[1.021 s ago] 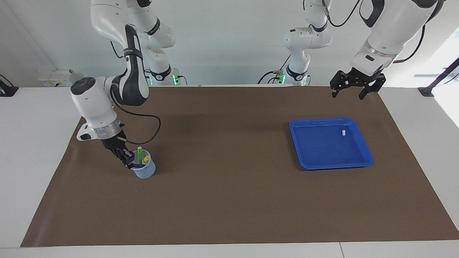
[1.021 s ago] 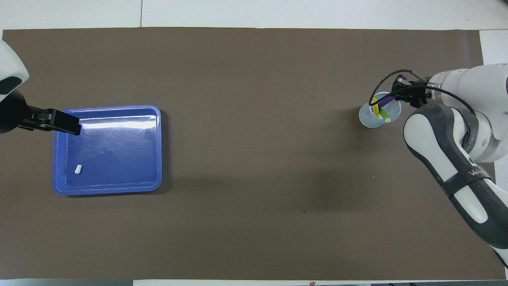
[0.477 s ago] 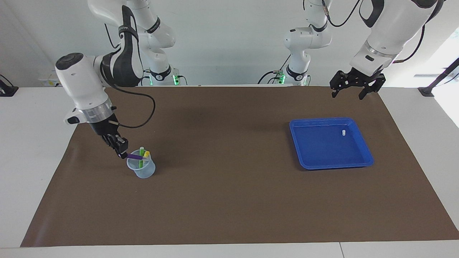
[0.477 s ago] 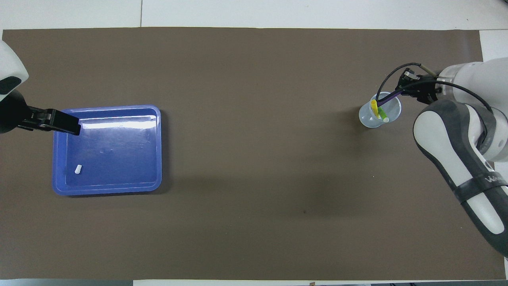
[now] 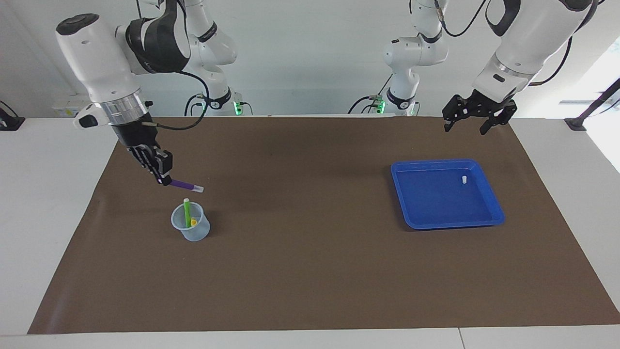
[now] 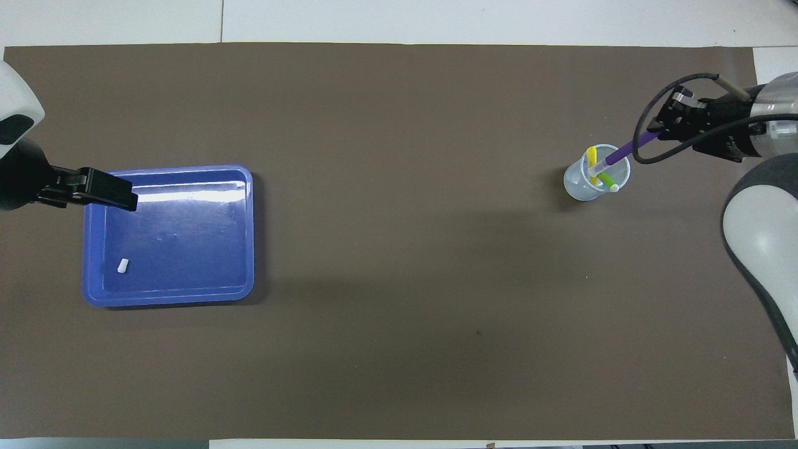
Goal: Right arm passes pens to left for tray arrangement
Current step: 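Grasp the purple pen and pull it up from the cup, then carry the purple pen toward center while the left gripper reaches to meet it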
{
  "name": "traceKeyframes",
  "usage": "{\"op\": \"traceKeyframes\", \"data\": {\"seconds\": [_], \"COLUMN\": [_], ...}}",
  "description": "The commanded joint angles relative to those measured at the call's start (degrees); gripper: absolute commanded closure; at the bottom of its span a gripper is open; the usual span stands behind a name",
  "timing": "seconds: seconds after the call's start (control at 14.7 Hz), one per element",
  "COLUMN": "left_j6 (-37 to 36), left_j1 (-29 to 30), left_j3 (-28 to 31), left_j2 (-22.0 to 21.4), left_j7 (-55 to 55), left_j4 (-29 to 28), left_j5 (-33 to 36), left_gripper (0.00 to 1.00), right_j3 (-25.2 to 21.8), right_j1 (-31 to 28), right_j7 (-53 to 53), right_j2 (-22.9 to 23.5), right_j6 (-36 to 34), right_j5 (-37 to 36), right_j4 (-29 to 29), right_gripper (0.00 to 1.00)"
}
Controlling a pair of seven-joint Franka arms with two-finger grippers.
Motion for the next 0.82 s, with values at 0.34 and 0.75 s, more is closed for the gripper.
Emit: {"op": "traceKeyframes", "data": {"seconds": [0.34,0.75], "left_j6": [9.1,25.9], "left_j1": [-2.1,-12.2], "left_j3": [-0.8,-0.7], "left_j2": [-1.5,-1.0], "left_j7": [-42.1,-87.6], "left_j4": [-5.0,-7.1], "left_j5": [-19.4,-20.3], "left_gripper": [0.00,0.00], "right_j3": [15.3,25.9], "right_j1": [0.2,0.4], "right_j7": [39.3,59.1], "right_j2": [3.1,6.6], "right_j6": [11.4,14.0], "right_j5": [6.3,5.5], "right_j4": [1.1,6.8], "right_gripper": [1.00,1.00]}}
